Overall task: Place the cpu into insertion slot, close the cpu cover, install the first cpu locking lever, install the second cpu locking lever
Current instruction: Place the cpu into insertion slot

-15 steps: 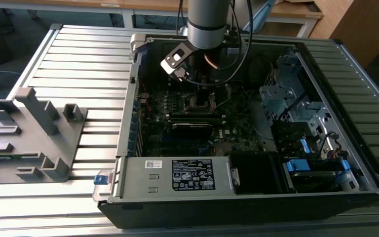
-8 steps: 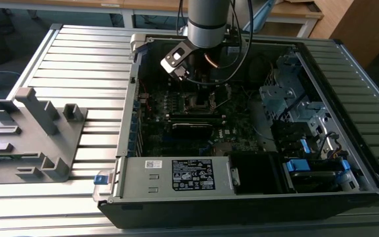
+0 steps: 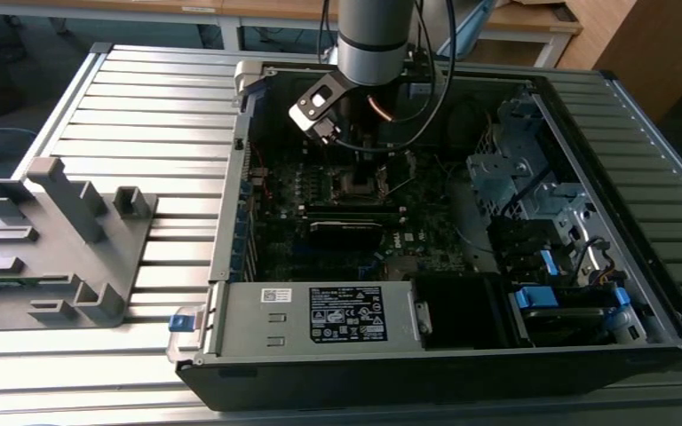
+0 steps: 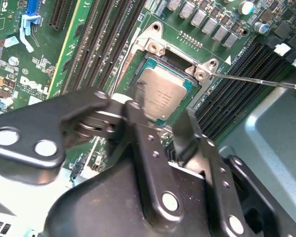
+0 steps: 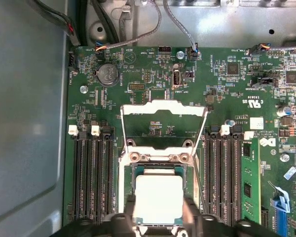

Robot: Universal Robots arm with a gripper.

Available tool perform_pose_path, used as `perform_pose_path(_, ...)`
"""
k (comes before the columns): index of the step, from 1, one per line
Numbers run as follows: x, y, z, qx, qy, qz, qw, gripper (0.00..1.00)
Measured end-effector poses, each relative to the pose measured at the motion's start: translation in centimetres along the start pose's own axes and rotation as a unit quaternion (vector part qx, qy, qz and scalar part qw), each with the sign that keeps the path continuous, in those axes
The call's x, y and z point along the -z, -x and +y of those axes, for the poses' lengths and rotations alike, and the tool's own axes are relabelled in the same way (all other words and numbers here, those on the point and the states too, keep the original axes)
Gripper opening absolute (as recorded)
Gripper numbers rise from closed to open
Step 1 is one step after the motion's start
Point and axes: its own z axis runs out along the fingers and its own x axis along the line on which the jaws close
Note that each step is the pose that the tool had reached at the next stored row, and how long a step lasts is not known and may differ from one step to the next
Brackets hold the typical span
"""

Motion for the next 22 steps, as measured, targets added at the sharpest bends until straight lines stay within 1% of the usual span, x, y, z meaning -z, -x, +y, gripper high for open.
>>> perform_pose_path(2,0.02,0.00,0.00,0.000,0.0000,0.0000,1.00000,0.41)
perform_pose_path(3,0.03,0.00,0.00,0.000,0.0000,0.0000,1.00000,0.41)
perform_pose_path(5,0.06,0.00,0.00,0.000,0.0000,0.0000,1.00000,0.29)
perform_pose_path(6,0.07,0.00,0.00,0.000,0.0000,0.0000,1.00000,0.29)
perform_pose_path(7,0.08,0.00,0.00,0.000,0.0000,0.0000,1.00000,0.24)
perform_pose_path(8,0.09,0.00,0.00,0.000,0.0000,0.0000,1.00000,0.24)
perform_pose_path(9,0.11,0.00,0.00,0.000,0.0000,0.0000,1.00000,0.17)
perform_pose_path(14,0.16,0.00,0.01,0.000,0.0000,0.0000,1.00000,0.17)
perform_pose_path(16,0.19,0.00,0.01,0.000,0.0000,0.0000,1.00000,0.16)
perform_pose_path(17,0.20,0.00,0.01,0.000,0.0000,0.0000,1.00000,0.10)
perform_pose_path(22,0.26,0.00,0.01,0.000,0.0000,0.0000,1.00000,0.10)
